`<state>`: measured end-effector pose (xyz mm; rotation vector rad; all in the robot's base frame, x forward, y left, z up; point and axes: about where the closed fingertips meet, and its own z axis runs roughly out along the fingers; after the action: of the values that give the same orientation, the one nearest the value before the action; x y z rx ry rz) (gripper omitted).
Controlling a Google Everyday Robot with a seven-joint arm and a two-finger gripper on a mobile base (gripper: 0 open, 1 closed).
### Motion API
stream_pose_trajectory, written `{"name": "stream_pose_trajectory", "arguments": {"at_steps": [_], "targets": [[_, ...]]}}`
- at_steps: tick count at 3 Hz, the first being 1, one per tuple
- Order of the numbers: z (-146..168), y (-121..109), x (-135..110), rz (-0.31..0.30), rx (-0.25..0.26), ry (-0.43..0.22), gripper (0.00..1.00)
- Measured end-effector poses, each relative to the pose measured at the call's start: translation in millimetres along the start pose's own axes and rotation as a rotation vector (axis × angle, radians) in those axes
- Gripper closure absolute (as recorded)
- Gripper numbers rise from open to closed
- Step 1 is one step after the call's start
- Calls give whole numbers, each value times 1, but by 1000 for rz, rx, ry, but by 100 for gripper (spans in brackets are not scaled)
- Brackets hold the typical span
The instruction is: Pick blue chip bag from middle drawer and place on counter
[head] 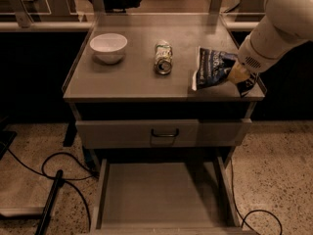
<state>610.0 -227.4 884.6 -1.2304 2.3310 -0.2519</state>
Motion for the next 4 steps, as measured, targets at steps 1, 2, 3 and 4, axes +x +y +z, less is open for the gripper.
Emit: {"name": "stream_pose_trajectory", "arguments": {"at_steps": [1, 2, 3, 4], "targets": [[2, -35, -21, 30, 5, -20, 100], [8, -57, -33, 48, 0, -28, 100], [28, -61, -37, 57, -38, -26, 100], [49, -59, -35, 62, -90, -21, 100]]}}
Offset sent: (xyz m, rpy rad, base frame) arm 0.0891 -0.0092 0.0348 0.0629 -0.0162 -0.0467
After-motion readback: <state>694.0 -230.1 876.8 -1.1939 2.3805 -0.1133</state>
